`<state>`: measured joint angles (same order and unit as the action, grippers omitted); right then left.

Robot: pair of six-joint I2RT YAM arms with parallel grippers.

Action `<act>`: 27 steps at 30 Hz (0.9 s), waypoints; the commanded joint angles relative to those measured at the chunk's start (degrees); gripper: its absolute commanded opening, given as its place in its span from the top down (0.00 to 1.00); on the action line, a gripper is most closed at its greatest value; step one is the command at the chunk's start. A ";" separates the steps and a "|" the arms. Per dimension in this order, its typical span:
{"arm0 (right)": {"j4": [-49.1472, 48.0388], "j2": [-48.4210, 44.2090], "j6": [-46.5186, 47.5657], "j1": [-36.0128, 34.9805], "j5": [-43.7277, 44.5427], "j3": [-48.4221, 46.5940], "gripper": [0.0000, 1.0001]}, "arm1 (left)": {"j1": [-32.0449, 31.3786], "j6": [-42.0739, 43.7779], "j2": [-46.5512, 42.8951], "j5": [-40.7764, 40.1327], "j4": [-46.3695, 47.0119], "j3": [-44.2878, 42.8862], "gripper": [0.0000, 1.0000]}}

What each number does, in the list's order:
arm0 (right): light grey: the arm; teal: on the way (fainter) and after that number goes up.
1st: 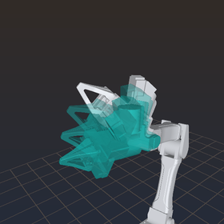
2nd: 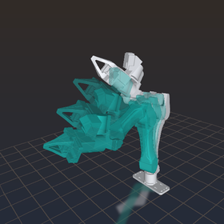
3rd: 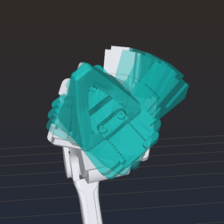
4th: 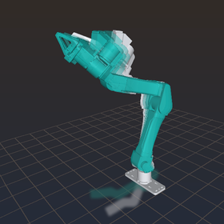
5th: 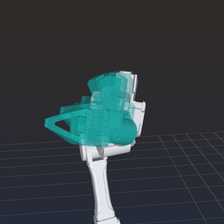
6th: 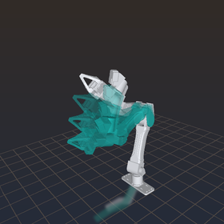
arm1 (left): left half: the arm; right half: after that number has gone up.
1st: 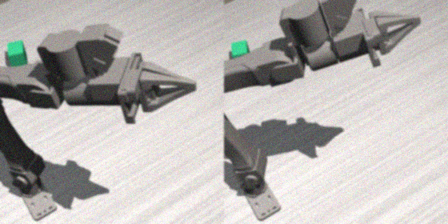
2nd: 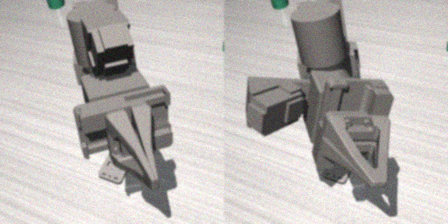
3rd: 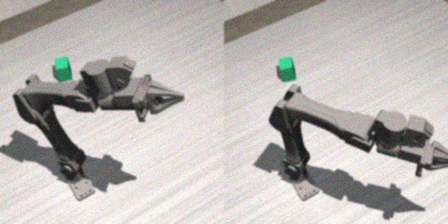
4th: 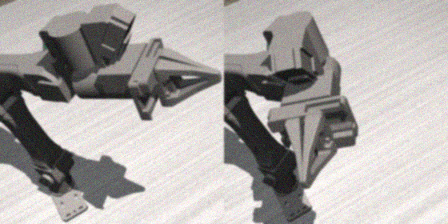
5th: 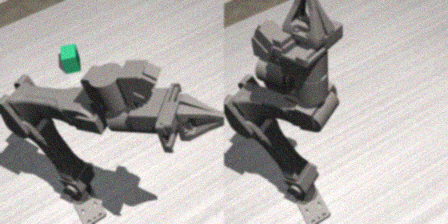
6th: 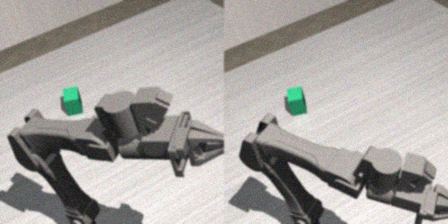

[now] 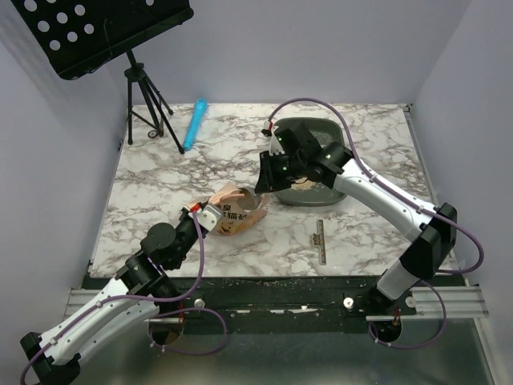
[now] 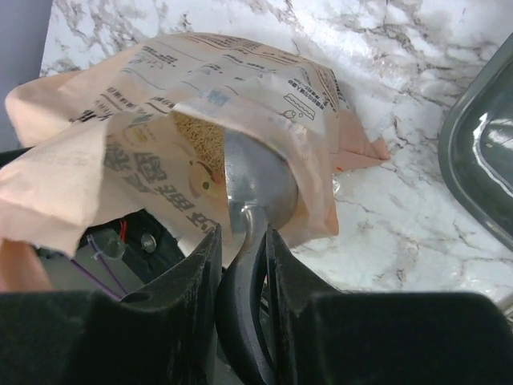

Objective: Fill the litter box with clean litter

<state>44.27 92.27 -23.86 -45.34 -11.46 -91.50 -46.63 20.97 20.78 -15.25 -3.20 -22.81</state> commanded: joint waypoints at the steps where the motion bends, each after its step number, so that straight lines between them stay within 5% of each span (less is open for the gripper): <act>1: -3.12 3.00 -7.07 -0.62 2.06 5.44 1.00 | 0.05 -0.49 -1.97 -5.84 8.56 -4.00 1.00; 18: -43.64 -5.43 -28.69 1.30 -9.09 37.79 1.00 | -0.30 0.65 -3.20 -4.09 8.83 -2.86 1.00; 27: -59.99 -11.41 -36.70 3.86 -18.85 45.89 1.00 | -0.21 1.44 -3.02 -2.86 8.30 -2.86 1.00</act>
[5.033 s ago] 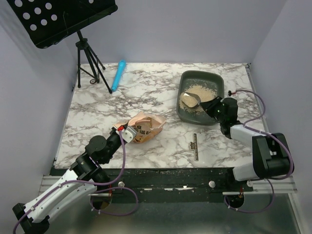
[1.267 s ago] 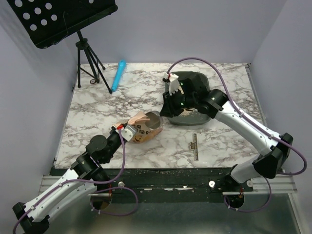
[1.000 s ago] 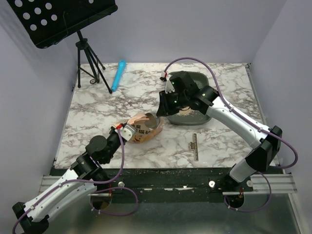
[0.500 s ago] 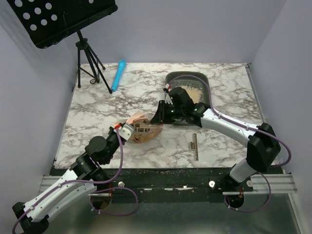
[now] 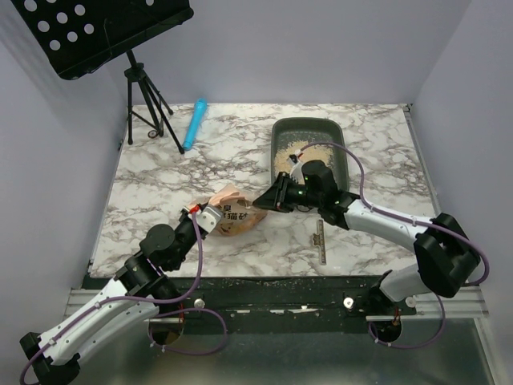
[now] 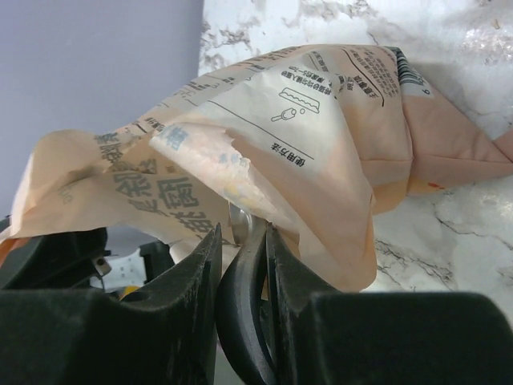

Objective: Fill the litter box with clean litter

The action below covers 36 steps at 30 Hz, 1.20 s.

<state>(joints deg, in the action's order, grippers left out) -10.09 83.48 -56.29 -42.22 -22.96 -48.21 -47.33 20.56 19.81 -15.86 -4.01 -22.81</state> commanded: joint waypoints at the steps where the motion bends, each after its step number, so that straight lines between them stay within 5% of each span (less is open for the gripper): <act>1: -5.73 -2.97 -4.53 0.82 -7.71 2.50 1.00 | 0.40 1.94 -1.97 -2.25 9.11 -2.77 1.00; 10: -26.18 0.10 -12.87 1.61 -12.28 8.21 1.00 | 0.40 2.03 -2.50 -1.28 9.20 -2.59 1.00; 18: -34.99 -4.46 -12.96 3.63 -13.69 13.48 1.00 | 0.31 1.94 -2.94 0.39 9.64 -2.33 1.00; 36: -33.25 -16.06 -16.39 11.89 -15.71 23.24 1.00 | 0.40 2.56 -3.38 1.00 10.42 -1.63 1.00</act>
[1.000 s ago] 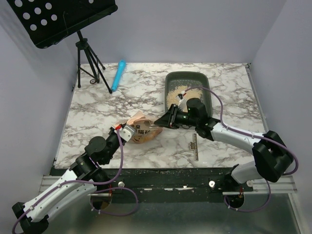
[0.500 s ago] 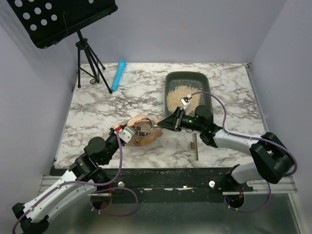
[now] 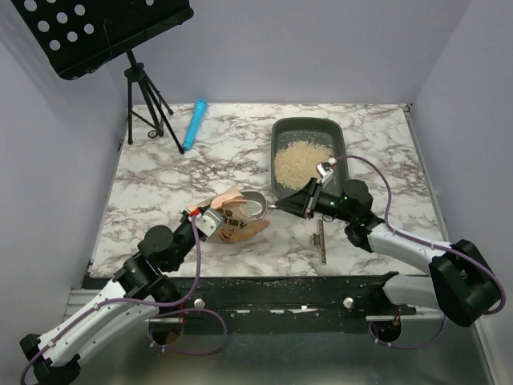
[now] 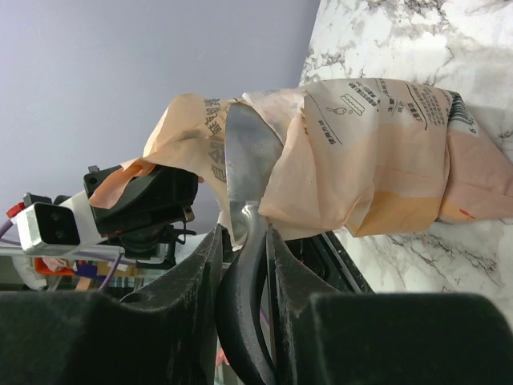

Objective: Fill the litter box with clean litter

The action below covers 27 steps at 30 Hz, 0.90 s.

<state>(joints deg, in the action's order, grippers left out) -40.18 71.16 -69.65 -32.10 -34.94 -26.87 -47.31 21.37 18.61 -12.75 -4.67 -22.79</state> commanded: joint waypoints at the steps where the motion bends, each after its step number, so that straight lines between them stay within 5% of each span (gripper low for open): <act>1: -2.97 -4.44 -3.21 2.30 -3.65 2.43 1.00 | 0.38 1.84 -2.26 -1.93 11.26 -1.39 1.00; 17: 16.44 -17.89 -5.15 7.83 1.10 4.37 1.00 | 0.46 2.54 -2.79 -2.28 12.49 -0.33 1.00; 27: 19.53 -25.71 -10.15 10.47 9.17 5.87 1.00 | 0.46 2.54 -2.88 -2.63 12.93 -0.15 1.00</act>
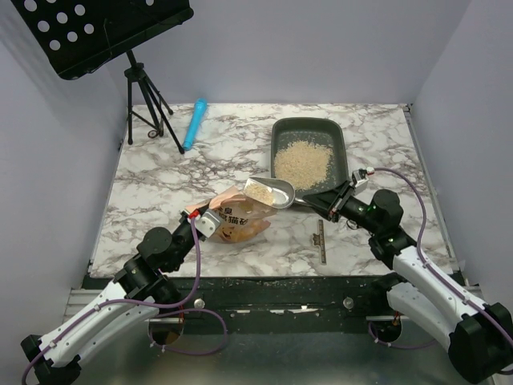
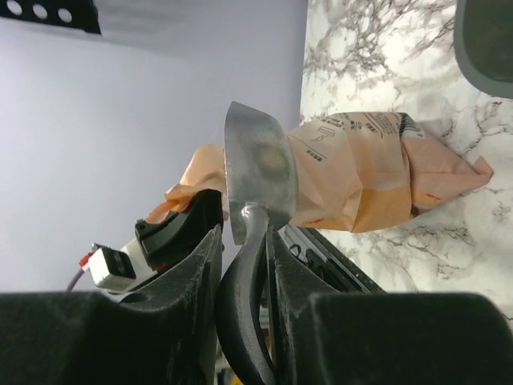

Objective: Fill the litter box with clean litter

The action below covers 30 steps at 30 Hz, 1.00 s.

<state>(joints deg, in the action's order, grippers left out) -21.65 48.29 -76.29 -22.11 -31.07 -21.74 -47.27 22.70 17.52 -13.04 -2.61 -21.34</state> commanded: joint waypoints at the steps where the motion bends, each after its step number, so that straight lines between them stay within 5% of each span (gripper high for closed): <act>1: 1.00 -3.29 -3.95 0.66 6.45 0.64 1.00 | 0.33 1.21 -1.87 -2.34 10.87 -1.60 1.00; 19: 12.58 -5.14 0.70 4.18 30.80 -4.89 1.00 | 0.33 0.68 -2.75 -2.17 10.70 -1.95 1.00; 30: 31.04 6.10 29.07 4.27 45.48 -20.34 1.00 | 0.24 0.33 -3.19 -2.69 10.26 -2.56 1.00</act>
<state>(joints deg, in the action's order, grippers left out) 2.02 50.04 -61.28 -18.24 7.51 -34.96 -47.27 22.63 16.45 -13.32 -2.90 -21.17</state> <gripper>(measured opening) 0.315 0.037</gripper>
